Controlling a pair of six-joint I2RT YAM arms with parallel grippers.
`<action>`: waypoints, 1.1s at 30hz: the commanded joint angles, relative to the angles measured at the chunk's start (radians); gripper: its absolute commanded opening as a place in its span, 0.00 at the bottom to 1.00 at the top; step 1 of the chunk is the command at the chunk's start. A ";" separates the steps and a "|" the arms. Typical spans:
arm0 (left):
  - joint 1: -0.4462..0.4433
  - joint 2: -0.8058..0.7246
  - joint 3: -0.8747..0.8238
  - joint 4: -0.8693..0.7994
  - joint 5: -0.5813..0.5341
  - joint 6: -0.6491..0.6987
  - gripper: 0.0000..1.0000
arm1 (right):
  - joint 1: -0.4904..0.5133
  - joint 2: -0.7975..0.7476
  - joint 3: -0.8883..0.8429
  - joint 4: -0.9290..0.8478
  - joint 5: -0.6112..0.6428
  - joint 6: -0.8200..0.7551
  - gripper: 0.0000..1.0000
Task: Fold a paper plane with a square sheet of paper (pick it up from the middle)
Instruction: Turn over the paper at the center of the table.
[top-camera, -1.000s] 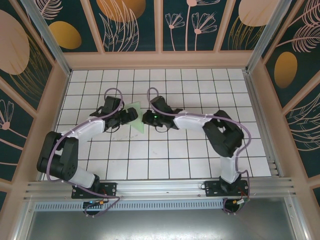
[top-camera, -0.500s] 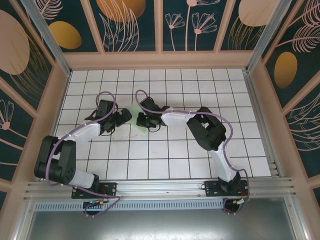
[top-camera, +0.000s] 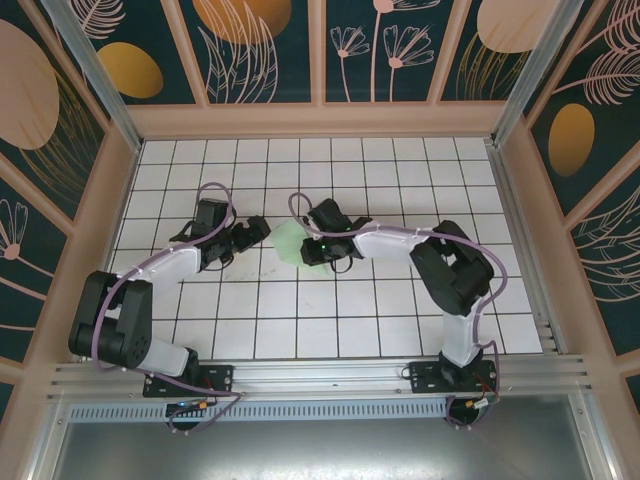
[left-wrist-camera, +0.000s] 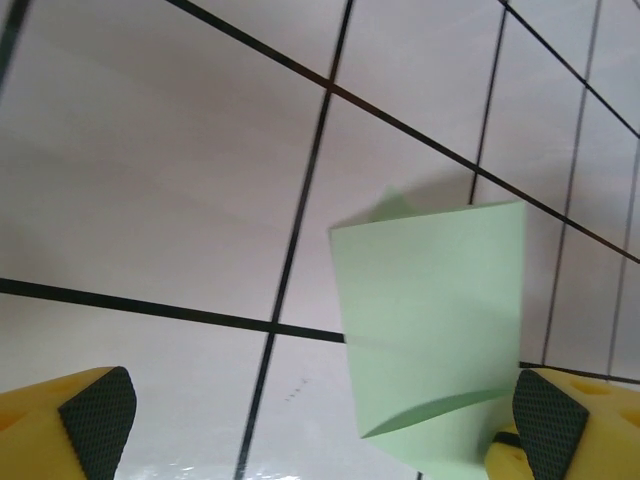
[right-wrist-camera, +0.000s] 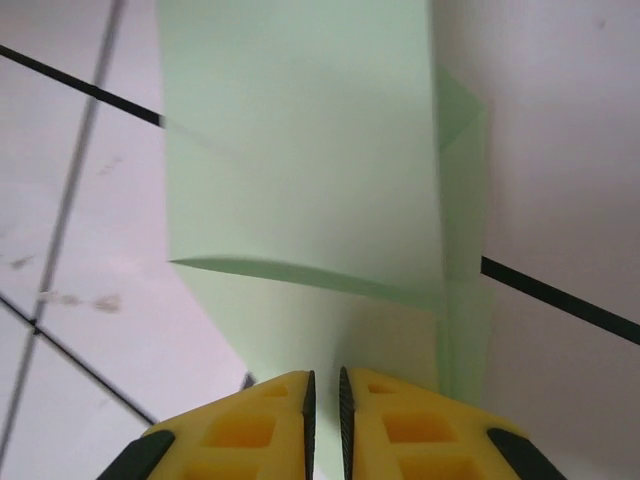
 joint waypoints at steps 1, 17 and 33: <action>0.007 0.008 -0.013 0.051 0.078 -0.001 0.99 | 0.000 -0.067 -0.008 0.062 0.014 0.078 0.20; 0.004 0.005 -0.089 0.179 0.252 -0.123 0.96 | -0.031 0.027 -0.028 0.159 0.028 0.325 0.21; -0.065 0.096 -0.080 0.238 0.367 -0.265 0.75 | -0.112 0.045 -0.153 0.295 -0.126 0.421 0.20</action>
